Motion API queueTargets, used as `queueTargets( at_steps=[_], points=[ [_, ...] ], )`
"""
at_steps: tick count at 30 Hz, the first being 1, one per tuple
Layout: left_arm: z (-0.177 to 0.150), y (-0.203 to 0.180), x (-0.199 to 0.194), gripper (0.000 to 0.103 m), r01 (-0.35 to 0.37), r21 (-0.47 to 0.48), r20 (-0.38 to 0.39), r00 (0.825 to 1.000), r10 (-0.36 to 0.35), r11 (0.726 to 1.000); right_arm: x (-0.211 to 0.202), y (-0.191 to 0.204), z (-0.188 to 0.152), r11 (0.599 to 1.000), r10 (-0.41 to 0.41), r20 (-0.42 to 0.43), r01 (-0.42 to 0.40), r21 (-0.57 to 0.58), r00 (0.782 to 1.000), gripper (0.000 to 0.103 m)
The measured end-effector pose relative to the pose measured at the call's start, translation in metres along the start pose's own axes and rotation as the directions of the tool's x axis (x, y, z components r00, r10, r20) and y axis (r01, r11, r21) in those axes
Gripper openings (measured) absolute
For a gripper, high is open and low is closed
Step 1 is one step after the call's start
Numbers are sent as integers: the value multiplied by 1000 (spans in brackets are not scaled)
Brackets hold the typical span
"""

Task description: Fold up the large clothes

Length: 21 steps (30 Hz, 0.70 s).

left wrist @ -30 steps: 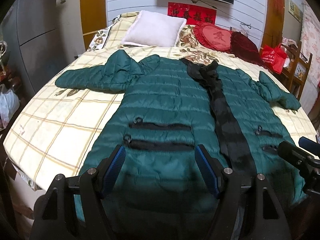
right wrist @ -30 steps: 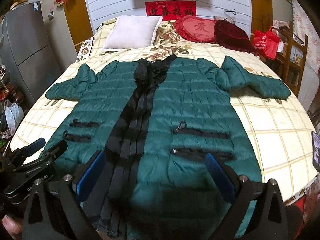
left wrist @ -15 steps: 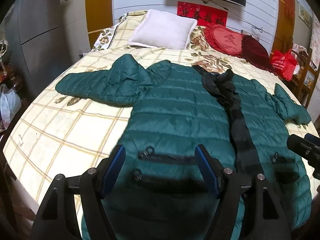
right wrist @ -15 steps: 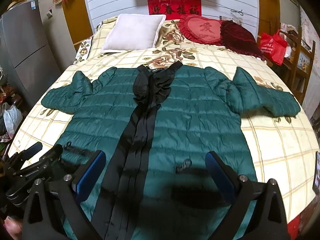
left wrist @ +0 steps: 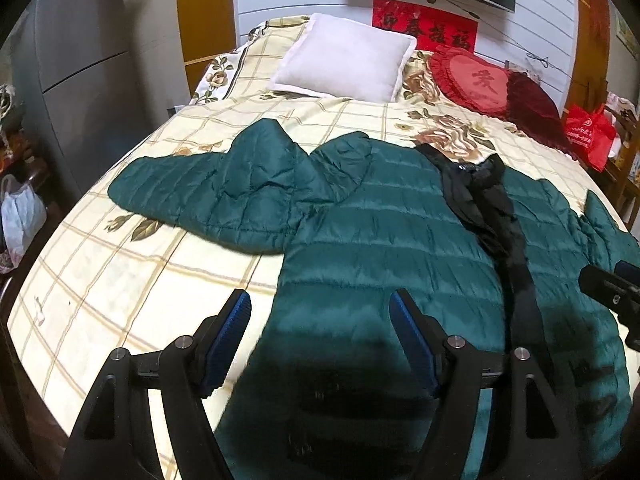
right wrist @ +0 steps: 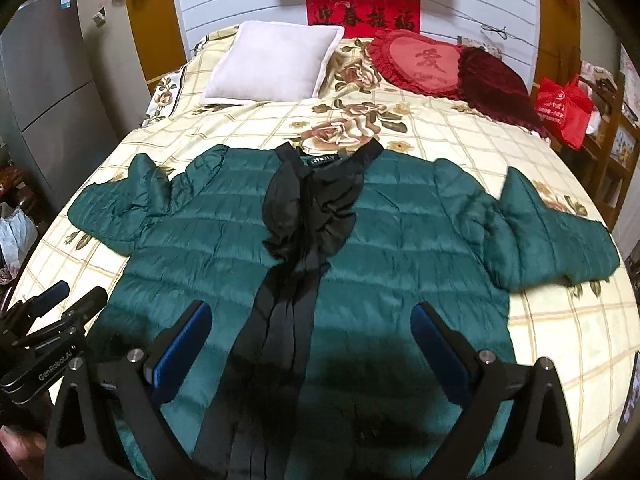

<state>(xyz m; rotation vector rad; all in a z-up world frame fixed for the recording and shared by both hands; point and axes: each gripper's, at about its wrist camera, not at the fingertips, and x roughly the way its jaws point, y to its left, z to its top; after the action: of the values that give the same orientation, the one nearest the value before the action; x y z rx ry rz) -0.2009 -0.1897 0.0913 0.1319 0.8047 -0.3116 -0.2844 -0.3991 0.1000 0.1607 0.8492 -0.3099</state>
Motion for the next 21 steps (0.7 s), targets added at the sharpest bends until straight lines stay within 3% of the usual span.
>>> queueTargets(
  at_steps=[12, 21],
  points=[
    [24, 8, 41, 72, -22, -14, -18, 1000, 22, 1000, 50, 10, 22, 1000, 30, -34, -30, -1, 999, 101],
    [46, 14, 56, 72, -56, 34, -3, 998, 56, 998, 71, 16, 36, 999, 42, -49, -42, 2, 998, 101]
  ],
)
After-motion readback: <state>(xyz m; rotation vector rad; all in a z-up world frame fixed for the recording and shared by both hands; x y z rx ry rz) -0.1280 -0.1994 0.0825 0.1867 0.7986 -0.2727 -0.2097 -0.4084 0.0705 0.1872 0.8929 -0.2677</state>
